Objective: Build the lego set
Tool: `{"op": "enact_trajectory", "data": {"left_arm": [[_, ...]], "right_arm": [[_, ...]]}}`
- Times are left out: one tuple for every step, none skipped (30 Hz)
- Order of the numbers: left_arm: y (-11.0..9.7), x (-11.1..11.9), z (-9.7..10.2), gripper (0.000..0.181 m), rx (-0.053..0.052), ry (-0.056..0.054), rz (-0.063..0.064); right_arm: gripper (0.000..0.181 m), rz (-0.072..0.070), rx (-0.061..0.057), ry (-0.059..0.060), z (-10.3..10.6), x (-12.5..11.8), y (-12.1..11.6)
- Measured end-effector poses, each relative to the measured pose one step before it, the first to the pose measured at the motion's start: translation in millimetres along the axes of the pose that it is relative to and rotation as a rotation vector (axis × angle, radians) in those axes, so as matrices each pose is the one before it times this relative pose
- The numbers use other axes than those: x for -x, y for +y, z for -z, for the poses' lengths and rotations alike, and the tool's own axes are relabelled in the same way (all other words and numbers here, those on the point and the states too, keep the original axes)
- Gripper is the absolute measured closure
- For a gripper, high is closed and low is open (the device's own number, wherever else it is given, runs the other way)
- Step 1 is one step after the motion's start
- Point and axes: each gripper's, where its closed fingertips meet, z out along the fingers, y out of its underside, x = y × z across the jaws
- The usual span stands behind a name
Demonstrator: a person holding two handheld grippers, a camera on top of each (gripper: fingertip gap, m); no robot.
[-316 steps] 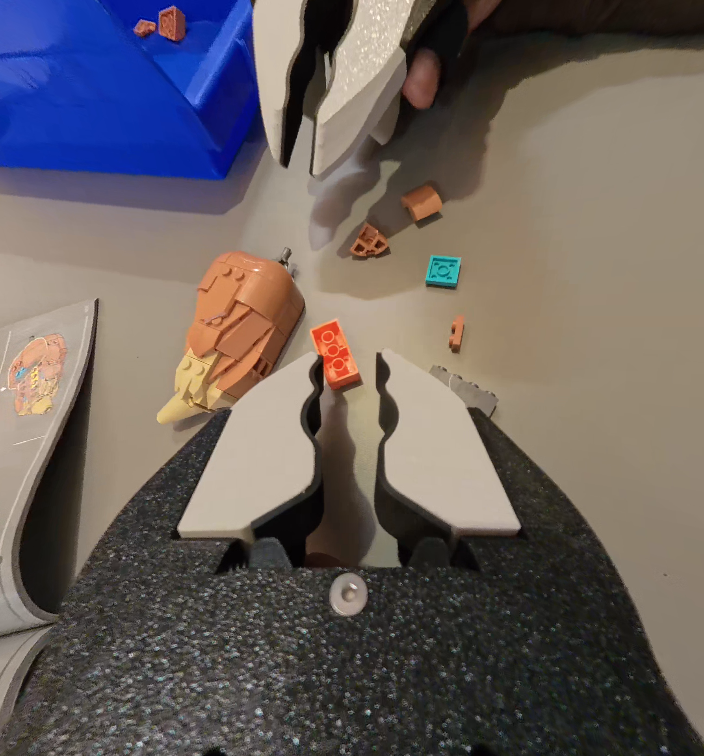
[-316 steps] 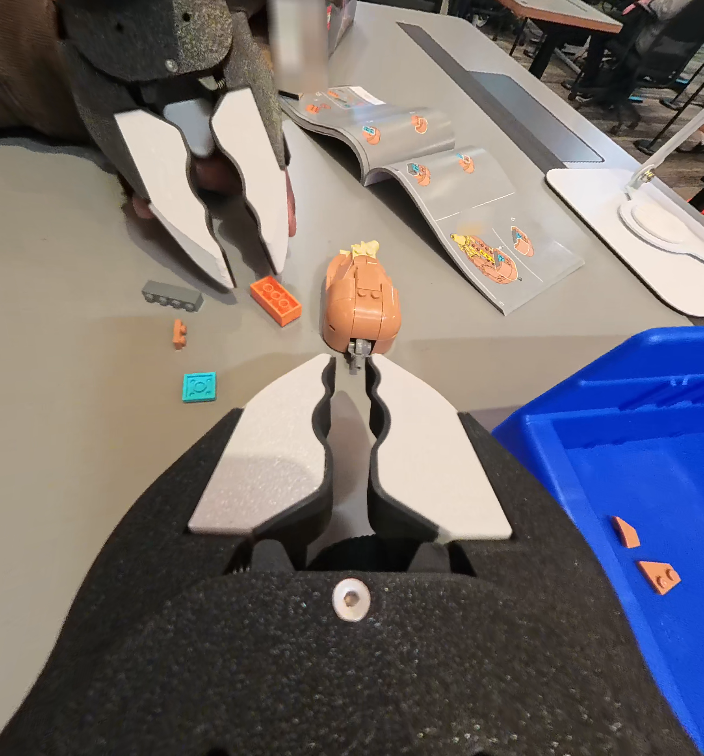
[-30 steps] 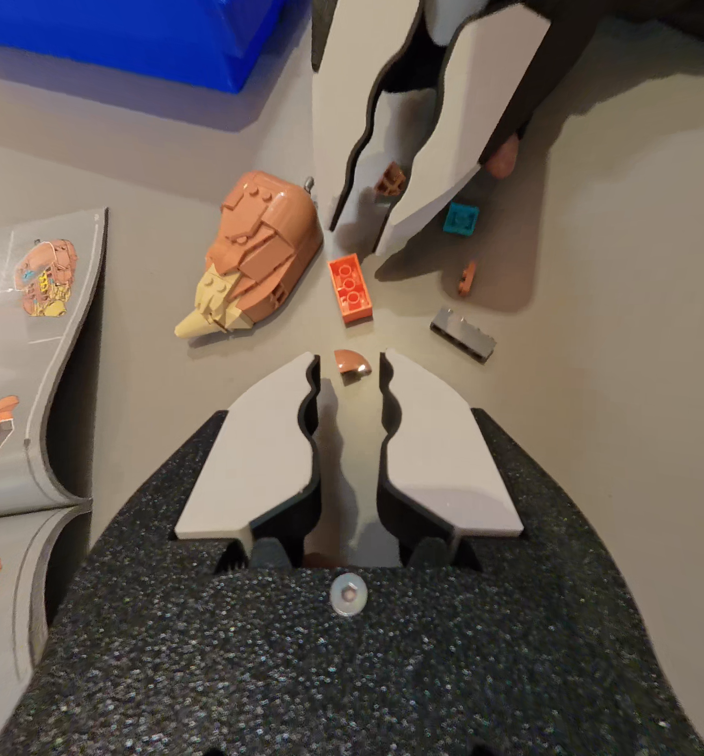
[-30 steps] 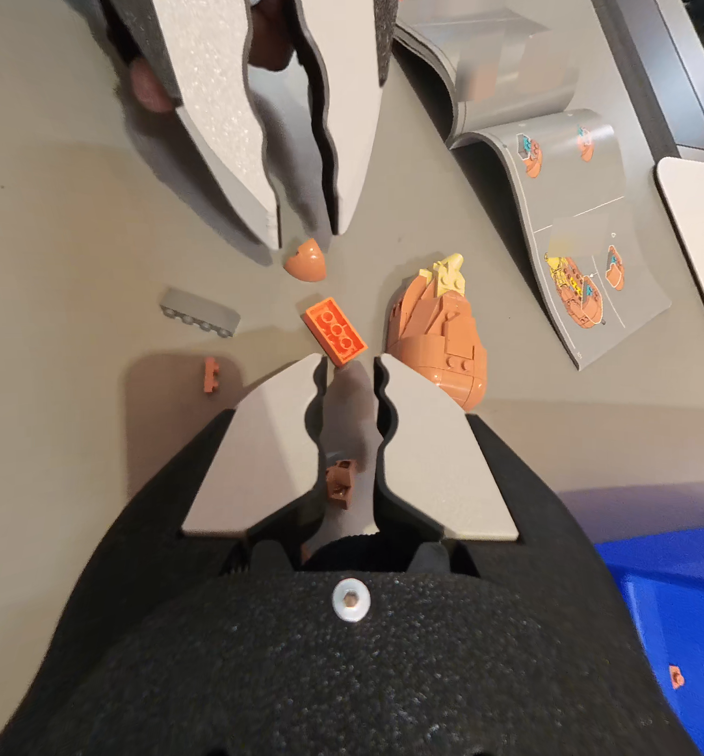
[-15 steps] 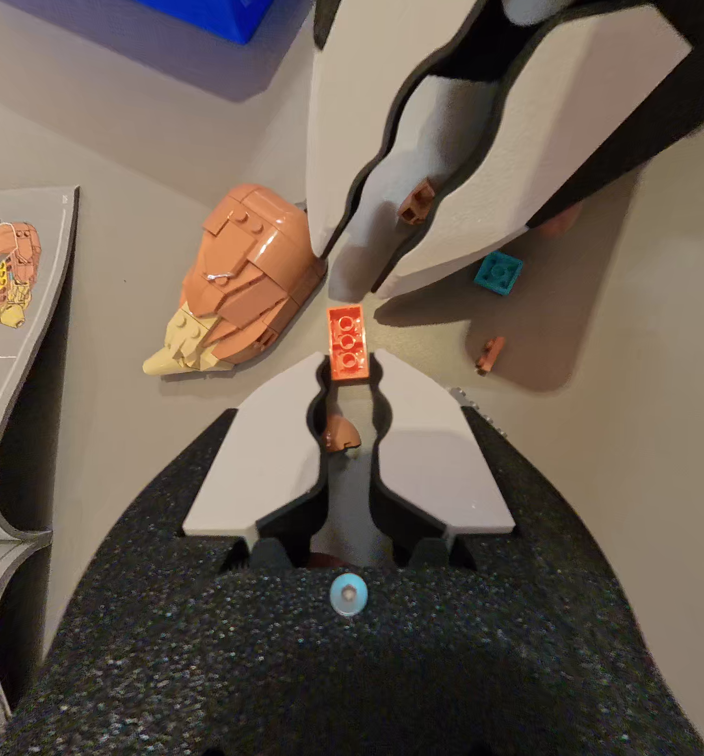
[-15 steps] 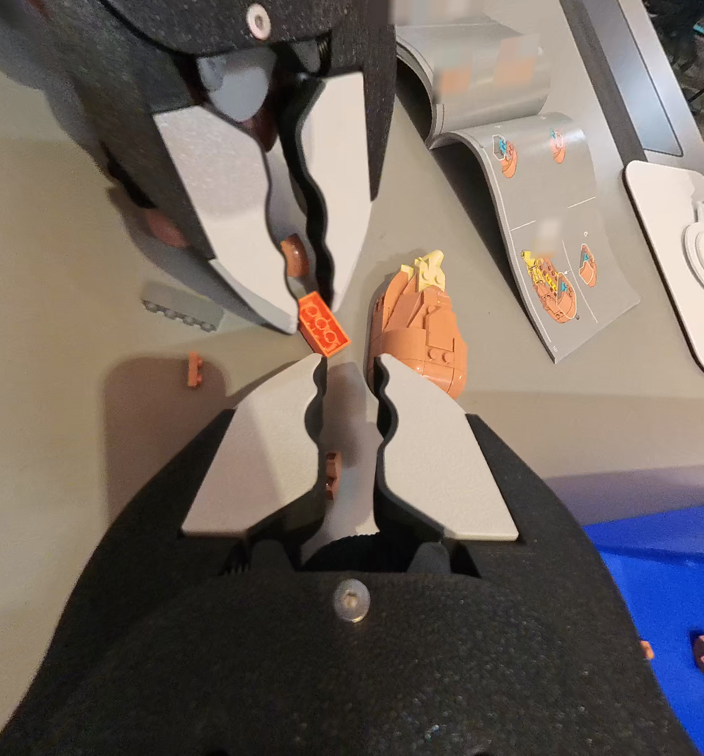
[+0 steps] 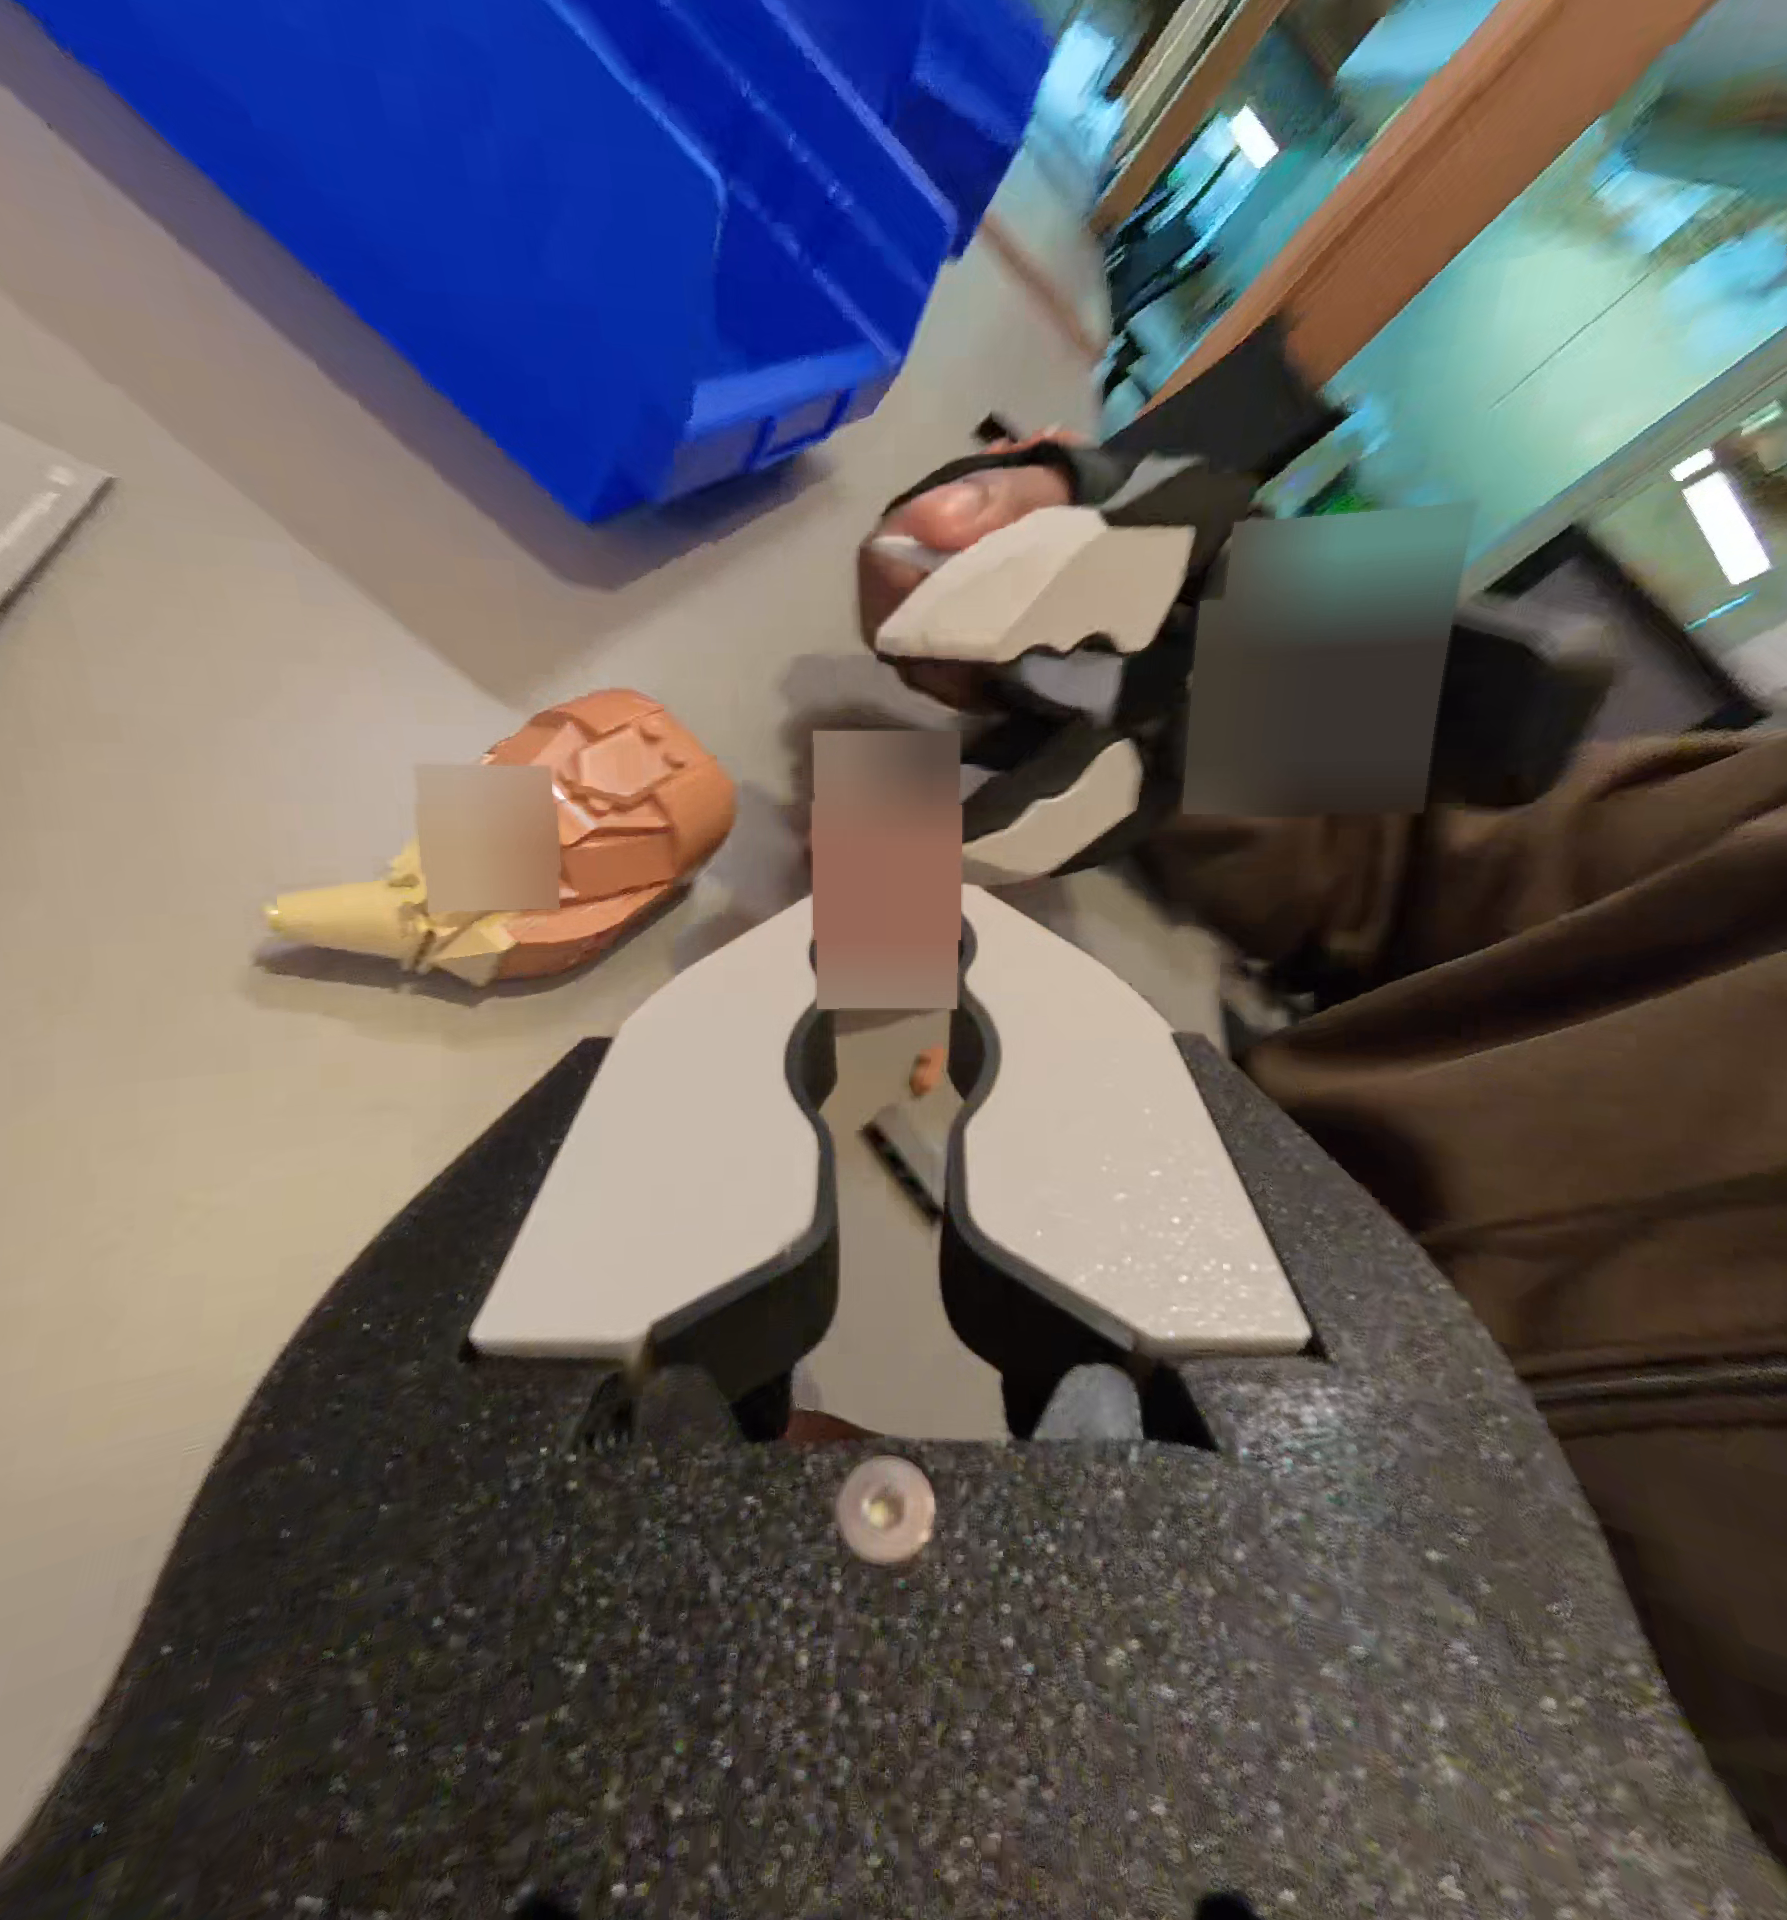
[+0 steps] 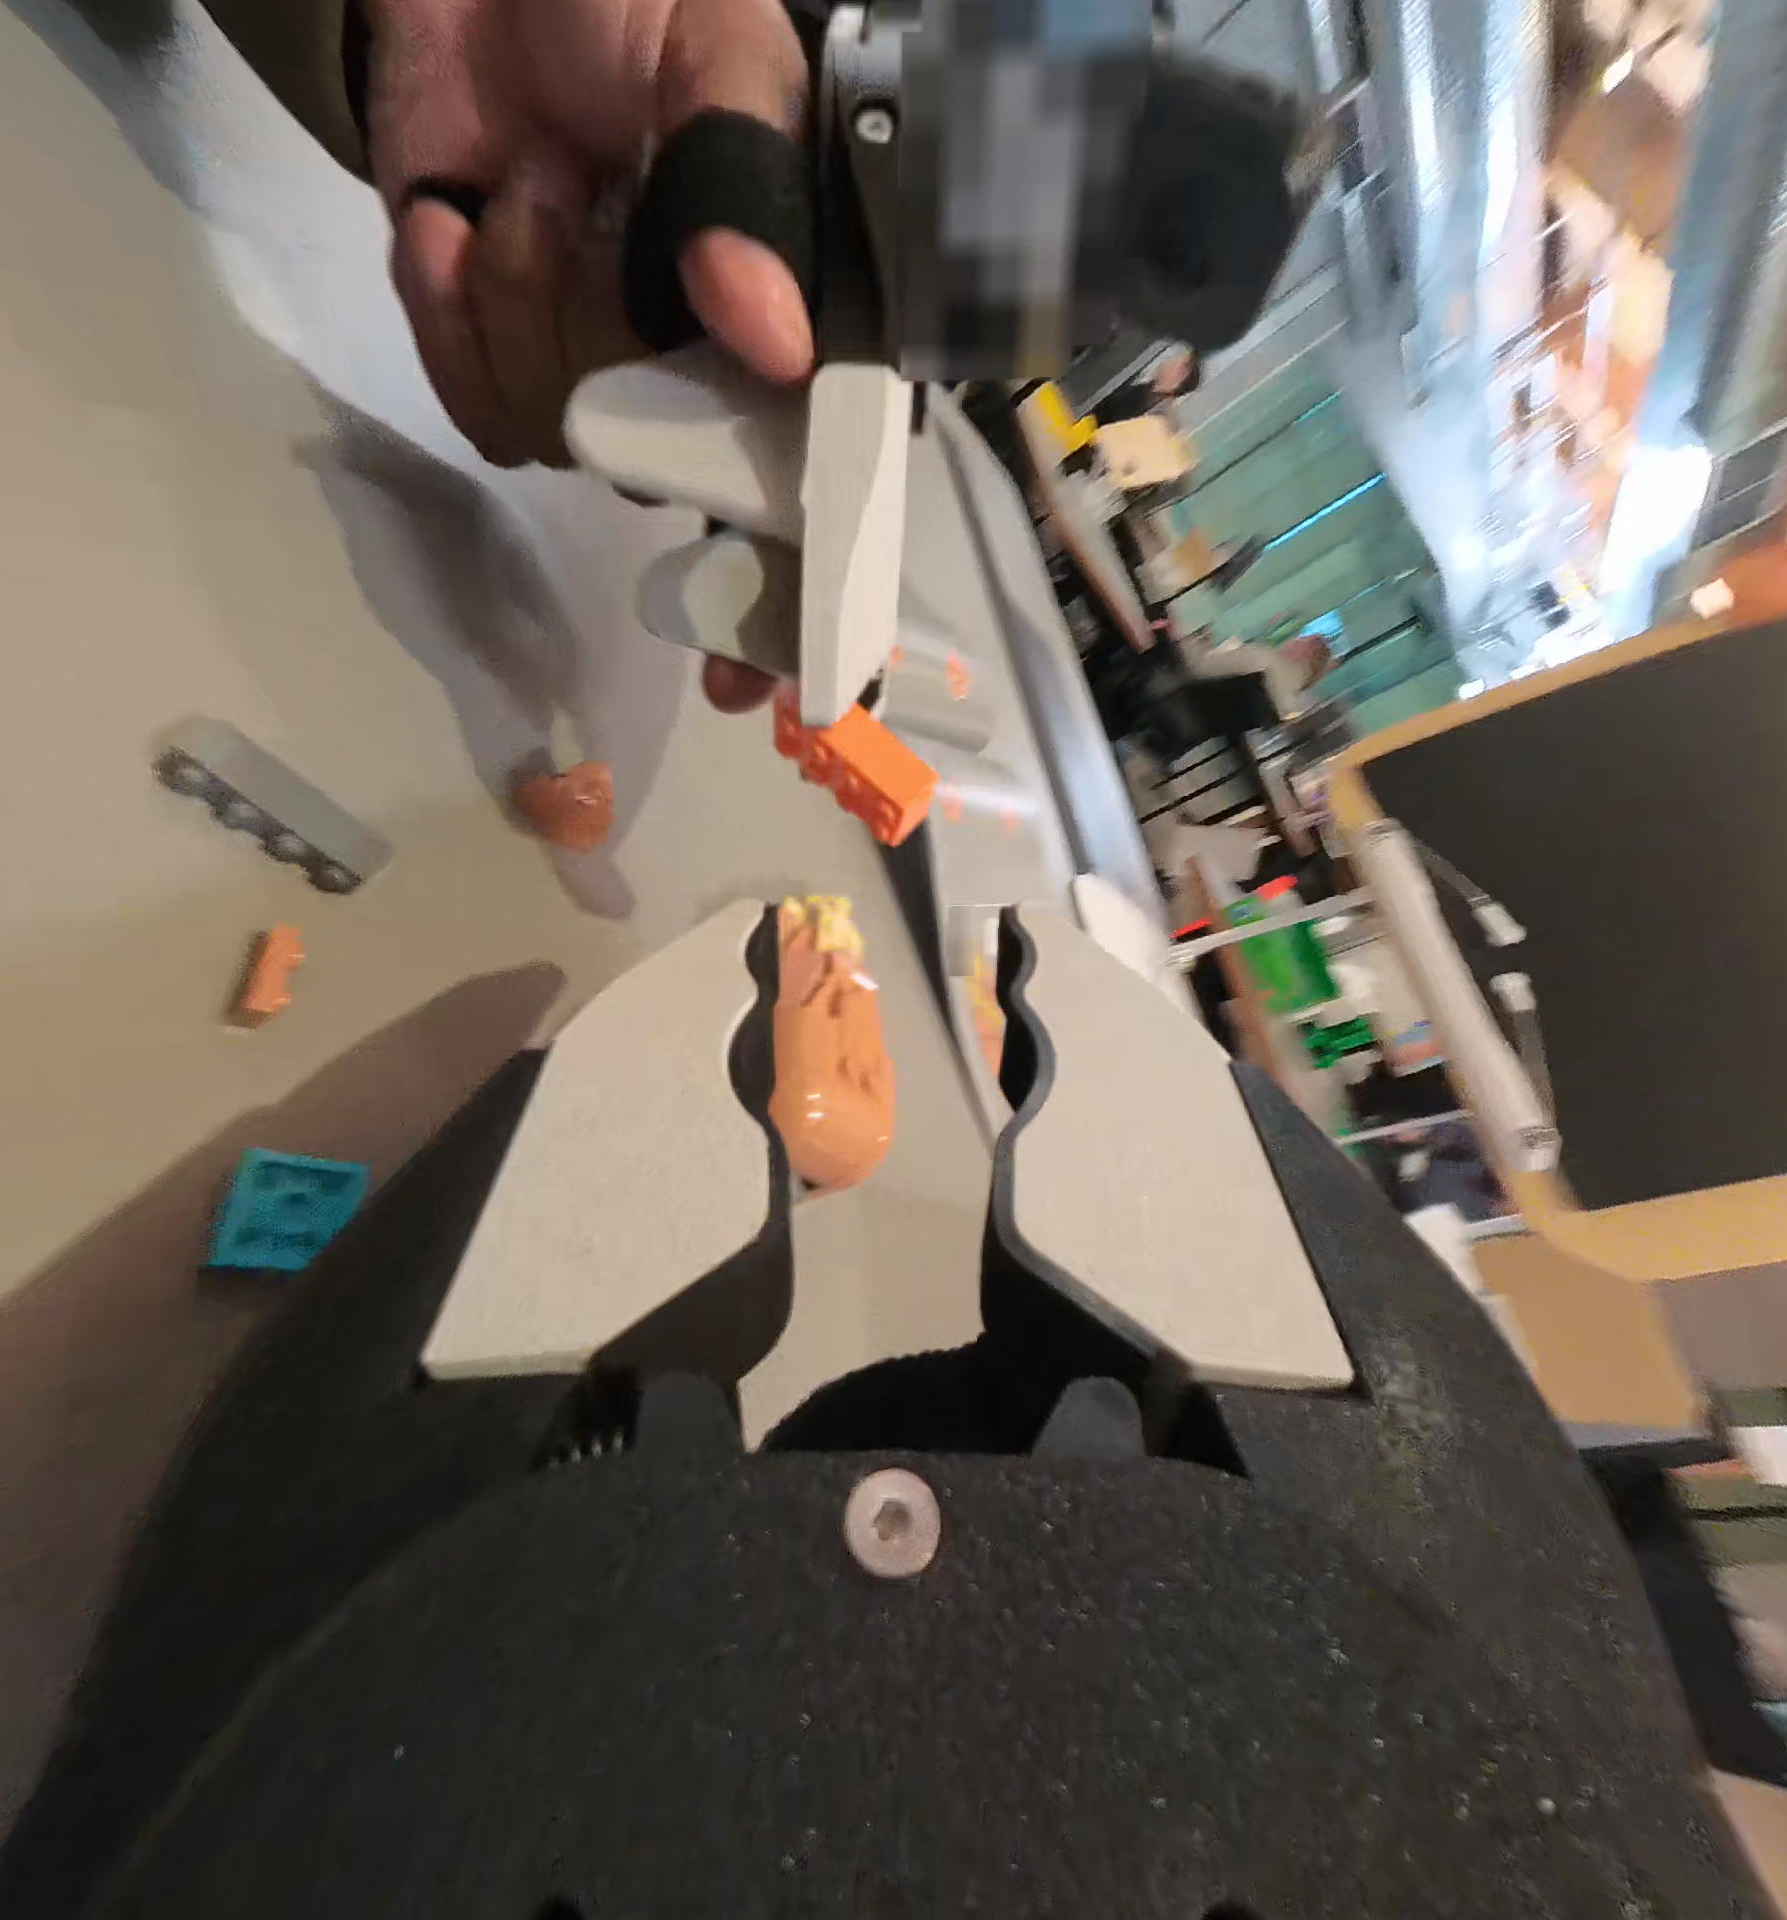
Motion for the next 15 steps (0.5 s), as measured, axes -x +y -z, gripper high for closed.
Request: {"op": "enact_trajectory", "data": {"left_arm": [[-2.13,-1.60,2.75,0.164,-0.0160,0.0412,0.0387],[-1.94,-1.35,2.16,0.164,-0.0139,0.0333,0.0290],[-1.53,-2.05,1.52,0.164,-0.0122,0.0358,0.0291],[-1.04,-0.92,1.23,0.164,-0.0081,0.0264,0.0295],[-0.94,0.42,1.07,0.164,-0.0079,0.0145,0.0210],[-0.18,0.69,0.98,0.164,-0.0031,0.0103,0.0167],[-0.18,0.32,0.80,0.164,-0.0038,0.0097,0.0153],[-0.44,-0.04,0.72,0.164,-0.0057,0.0092,0.0138],[-0.38,-0.58,0.26,0.164,-0.0059,0.0091,0.0118],[-0.50,-1.14,-0.10,0.164,-0.0055,0.0084,0.0094],[-0.24,-1.63,-0.45,0.164,-0.0047,0.0074,0.0069],[-0.26,-1.75,-0.51,0.164,-0.0042,0.0060,0.0050],[-0.38,-1.71,-0.26,0.164,-0.0047,0.0050,0.0036],[-0.63,-0.96,-0.04,0.164,-0.0065,0.0027,0.0050],[-0.68,-0.85,0.03,0.164,-0.0072,0.0037,0.0065]], "right_arm": [[0.141,0.0458,-0.0042,0.0453,-1.05,-6.33,-0.76],[0.141,0.0473,-0.0054,0.0404,-1.71,-5.70,-1.69],[0.141,0.0494,-0.0052,0.0340,-2.06,-4.43,-2.27],[0.141,0.0507,-0.0046,0.0263,-2.22,-2.79,-2.28],[0.141,0.0536,-0.0051,0.0189,-2.35,-1.04,-2.39],[0.141,0.0611,-0.0019,0.0181,-2.21,-0.06,-1.69],[0.141,0.0694,0.0043,0.0229,-1.98,0.04,-0.47],[0.142,0.0705,0.0053,0.0193,-1.97,0.83,0.25],[0.143,0.0653,0.0075,0.0156,-2.01,1.32,0.81],[0.143,0.0557,0.0074,0.0229,-1.93,0.09,1.16],[0.143,0.0423,0.0003,0.0191,-1.50,0.06,0.46],[0.143,0.0374,-0.0049,0.0200,-0.83,-0.52,-0.29],[0.143,0.0376,-0.0023,0.0280,-0.46,-2.27,-0.33],[0.142,0.0308,-0.0017,0.0283,-0.23,-3.05,-0.50],[0.142,0.0184,-0.0058,0.0134,-0.28,-1.68,-1.21]]}}
